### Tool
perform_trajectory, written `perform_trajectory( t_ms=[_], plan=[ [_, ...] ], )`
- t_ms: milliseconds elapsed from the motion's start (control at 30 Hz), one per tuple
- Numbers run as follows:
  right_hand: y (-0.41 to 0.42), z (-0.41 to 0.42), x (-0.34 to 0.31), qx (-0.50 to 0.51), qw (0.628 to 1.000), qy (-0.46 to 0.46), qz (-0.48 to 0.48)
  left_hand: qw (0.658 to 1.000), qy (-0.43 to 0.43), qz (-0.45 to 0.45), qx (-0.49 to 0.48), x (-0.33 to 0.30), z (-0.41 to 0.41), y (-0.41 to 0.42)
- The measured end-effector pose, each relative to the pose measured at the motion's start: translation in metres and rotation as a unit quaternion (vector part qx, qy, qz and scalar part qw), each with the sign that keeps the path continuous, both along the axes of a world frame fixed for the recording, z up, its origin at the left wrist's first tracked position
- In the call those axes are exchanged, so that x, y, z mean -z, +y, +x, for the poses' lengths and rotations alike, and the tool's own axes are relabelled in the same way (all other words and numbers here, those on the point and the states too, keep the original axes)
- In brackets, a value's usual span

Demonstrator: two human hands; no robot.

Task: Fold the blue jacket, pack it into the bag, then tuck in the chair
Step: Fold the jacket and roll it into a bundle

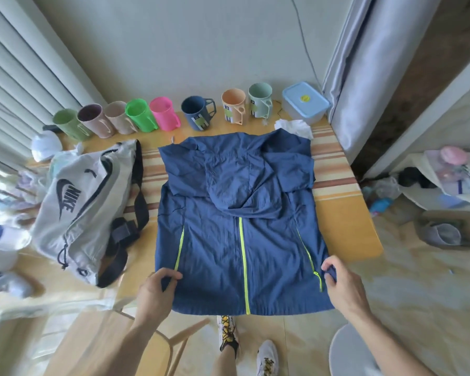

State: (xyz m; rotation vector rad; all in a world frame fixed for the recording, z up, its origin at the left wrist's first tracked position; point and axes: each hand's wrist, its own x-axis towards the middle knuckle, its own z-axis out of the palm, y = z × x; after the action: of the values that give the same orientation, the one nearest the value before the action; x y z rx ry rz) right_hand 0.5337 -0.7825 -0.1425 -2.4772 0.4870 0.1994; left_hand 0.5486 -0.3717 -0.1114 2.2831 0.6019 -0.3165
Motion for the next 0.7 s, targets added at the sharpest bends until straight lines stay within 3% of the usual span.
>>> perform_trajectory(
  t_ms=[167, 333, 467, 533, 700],
  plan=[
    [-0.023, 0.033, -0.052, 0.083, 0.982, -0.003, 0.17, 0.985, -0.013, -0.144, -0.092, -0.051, 0.023, 0.015],
    [-0.019, 0.131, -0.096, 0.237, 0.909, -0.024, 0.342, 0.927, -0.031, -0.297, -0.226, -0.084, 0.116, 0.02],
    [-0.011, 0.227, -0.108, 0.308, 0.865, -0.078, 0.389, 0.91, -0.05, -0.323, -0.257, -0.095, 0.215, 0.013],
    [-0.003, 0.267, -0.109, 0.302, 0.869, -0.092, 0.382, 0.909, -0.047, -0.321, -0.262, -0.088, 0.268, 0.01],
    [0.013, 0.355, -0.074, 0.2, 0.933, -0.068, 0.291, 0.897, -0.025, -0.352, -0.267, -0.051, 0.372, 0.003]
  ],
)
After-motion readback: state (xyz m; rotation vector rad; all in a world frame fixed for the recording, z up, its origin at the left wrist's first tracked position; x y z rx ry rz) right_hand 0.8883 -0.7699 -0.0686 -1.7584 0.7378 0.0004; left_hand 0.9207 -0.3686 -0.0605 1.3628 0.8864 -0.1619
